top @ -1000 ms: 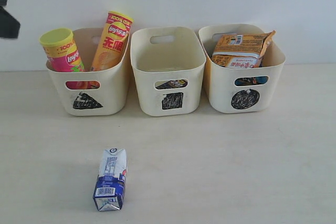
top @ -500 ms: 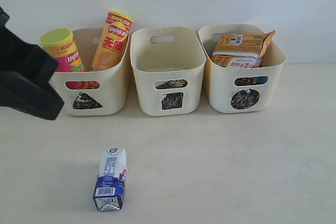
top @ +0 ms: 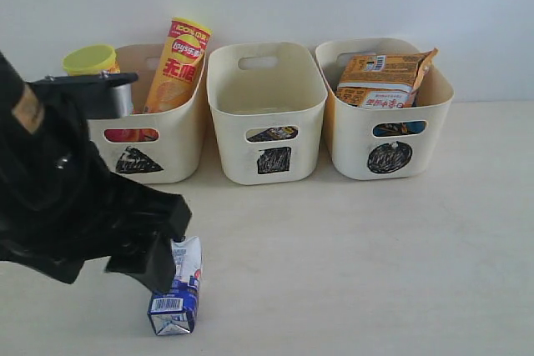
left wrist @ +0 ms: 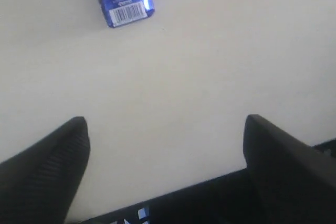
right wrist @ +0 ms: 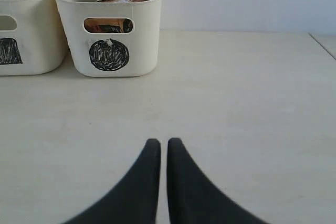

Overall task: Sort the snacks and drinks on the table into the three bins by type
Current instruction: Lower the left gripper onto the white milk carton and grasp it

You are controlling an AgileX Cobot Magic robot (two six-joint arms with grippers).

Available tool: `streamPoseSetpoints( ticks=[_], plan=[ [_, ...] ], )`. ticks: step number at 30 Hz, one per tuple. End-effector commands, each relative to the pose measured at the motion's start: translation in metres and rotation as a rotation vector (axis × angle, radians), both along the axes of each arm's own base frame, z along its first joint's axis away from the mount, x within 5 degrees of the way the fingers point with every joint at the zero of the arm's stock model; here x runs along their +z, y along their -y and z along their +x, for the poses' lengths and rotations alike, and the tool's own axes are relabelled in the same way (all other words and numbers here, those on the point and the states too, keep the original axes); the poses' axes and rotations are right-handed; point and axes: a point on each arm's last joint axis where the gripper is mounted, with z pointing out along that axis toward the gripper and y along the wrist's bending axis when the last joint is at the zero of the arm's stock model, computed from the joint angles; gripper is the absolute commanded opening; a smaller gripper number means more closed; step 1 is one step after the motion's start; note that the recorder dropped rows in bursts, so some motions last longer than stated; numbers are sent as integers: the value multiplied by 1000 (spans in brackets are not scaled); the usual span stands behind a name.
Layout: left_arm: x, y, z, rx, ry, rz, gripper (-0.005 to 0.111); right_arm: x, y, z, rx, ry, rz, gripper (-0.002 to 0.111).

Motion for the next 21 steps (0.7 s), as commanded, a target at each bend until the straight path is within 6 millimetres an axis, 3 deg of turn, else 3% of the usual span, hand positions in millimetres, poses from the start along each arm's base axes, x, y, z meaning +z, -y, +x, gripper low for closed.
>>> streamPoseSetpoints(
  ticks=[1, 7, 14, 21],
  plan=[
    [-27, 9, 21, 55, 30, 91, 75, 0, 0, 0, -1, 9, 0, 2],
    [-64, 15, 42, 82, 34, 234, 75, 0, 0, 0, -1, 9, 0, 2],
    [-90, 35, 60, 99, 96, 129, 75, 0, 0, 0, -1, 9, 0, 2],
    [-116, 31, 74, 166, 81, 194, 75, 0, 0, 0, -1, 9, 0, 2]
  ],
)
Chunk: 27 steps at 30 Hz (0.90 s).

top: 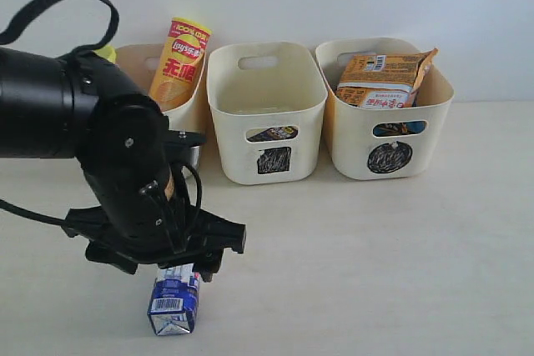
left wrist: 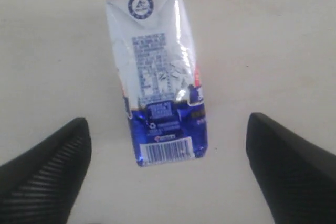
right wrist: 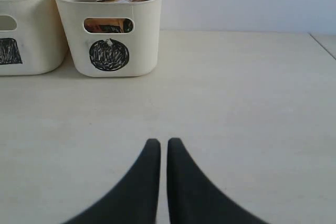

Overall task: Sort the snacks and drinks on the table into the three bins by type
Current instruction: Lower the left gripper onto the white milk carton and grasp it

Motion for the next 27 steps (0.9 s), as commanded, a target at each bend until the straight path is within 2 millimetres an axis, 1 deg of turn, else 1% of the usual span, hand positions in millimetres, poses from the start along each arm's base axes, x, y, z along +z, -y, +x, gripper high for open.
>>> streamPoseSetpoints(
  ticks=[1, 5, 12, 16, 18, 20, 22, 27],
  plan=[
    [-17, -4, 9, 48, -9, 27, 75, 0, 0, 0, -1, 9, 0, 2],
    [-27, -4, 17, 74, 5, -1, 75, 0, 0, 0, -1, 9, 0, 2],
    [-46, -12, 29, 124, -13, 4, 75, 0, 0, 0, -1, 9, 0, 2],
    [-53, -9, 33, 120, 1, -22, 75, 0, 0, 0, -1, 9, 0, 2],
    [-56, -8, 34, 119, 5, -32, 72, 0, 0, 0, -1, 9, 0, 2],
    [-59, -7, 35, 121, 3, -37, 65, 0, 0, 0, -1, 9, 0, 2],
    [-61, -7, 35, 121, -2, -33, 55, 0, 0, 0, -1, 9, 0, 2],
    [-63, -7, 35, 121, -5, -31, 17, 0, 0, 0, -1, 9, 0, 2]
  ],
)
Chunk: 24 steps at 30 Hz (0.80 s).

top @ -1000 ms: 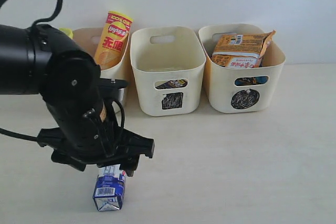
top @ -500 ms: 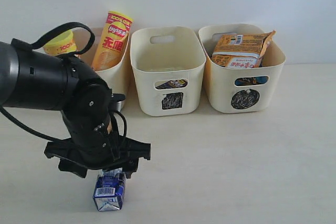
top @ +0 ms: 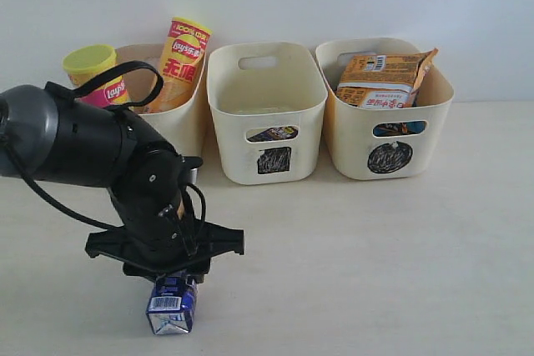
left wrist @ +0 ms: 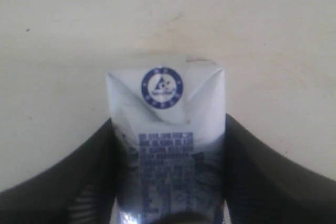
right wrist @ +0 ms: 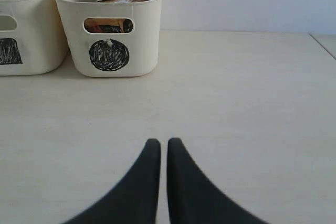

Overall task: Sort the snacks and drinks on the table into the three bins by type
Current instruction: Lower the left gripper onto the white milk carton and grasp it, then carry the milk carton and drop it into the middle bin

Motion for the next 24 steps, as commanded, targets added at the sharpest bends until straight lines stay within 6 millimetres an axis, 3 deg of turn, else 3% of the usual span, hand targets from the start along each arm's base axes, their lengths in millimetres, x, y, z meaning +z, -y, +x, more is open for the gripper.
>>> streamPoseSetpoints(
  ticks=[1, 2, 8, 24],
  plan=[
    [-3, -1, 0, 8, -5, 4, 10, 0, 0, 0, -1, 9, 0, 2],
    [-3, -1, 0, -3, -3, 8, 4, 0, 0, 0, -1, 9, 0, 2],
    [11, 1, 5, -46, 21, 10, 4, 0, 0, 0, -1, 9, 0, 2],
    [159, 22, 29, -173, 450, -236, 4, -1, 0, 0, -1, 5, -1, 2]
  ],
)
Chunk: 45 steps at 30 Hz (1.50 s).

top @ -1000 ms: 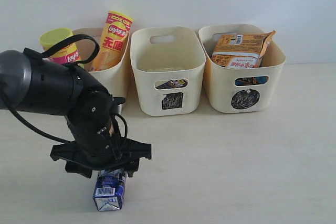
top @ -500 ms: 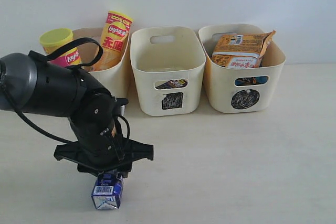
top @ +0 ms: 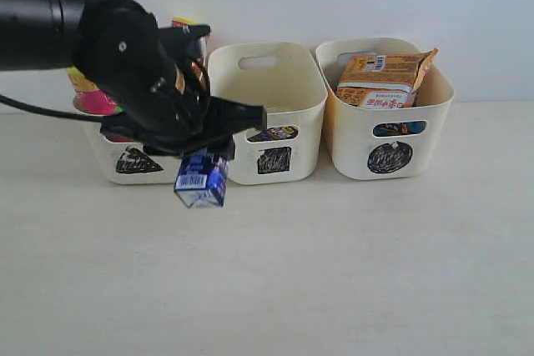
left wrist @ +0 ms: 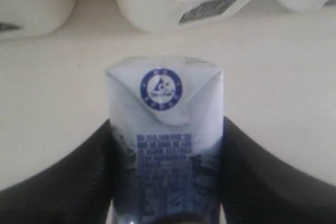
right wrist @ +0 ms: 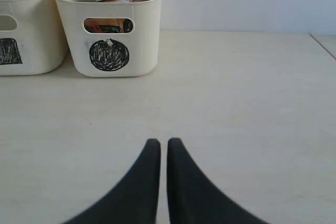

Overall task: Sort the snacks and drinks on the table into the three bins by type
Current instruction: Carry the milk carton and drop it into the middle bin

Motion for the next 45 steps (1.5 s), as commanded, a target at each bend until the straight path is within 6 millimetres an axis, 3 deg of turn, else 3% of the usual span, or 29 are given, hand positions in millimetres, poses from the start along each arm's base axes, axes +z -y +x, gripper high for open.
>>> streamPoseSetpoints(
  ticks=[1, 9, 15, 20, 24, 38, 41, 45],
  plan=[
    [41, 7, 7, -67, 170, -85, 4, -1, 0, 0, -1, 5, -1, 2],
    [83, 24, 23, -217, 513, -188, 4, -1, 0, 0, -1, 5, -1, 2],
    [89, 34, 42, -306, 707, -188, 4, -1, 0, 0, -1, 5, -1, 2],
    [73, 40, 70, -318, 778, -238, 4, -1, 0, 0, -1, 5, -1, 2],
    [43, 37, 96, -305, 770, -230, 4, -1, 0, 0, -1, 5, -1, 2],
    [-25, 39, 120, -350, 691, -130, 4, -1, 0, 0, -1, 5, -1, 2],
    [-35, 35, 122, -333, 642, -95, 15, -1, 0, 0, -1, 5, -1, 2],
    [-38, 32, 124, -323, 629, -88, 40, -1, 0, 0, -1, 5, -1, 2]
  ],
)
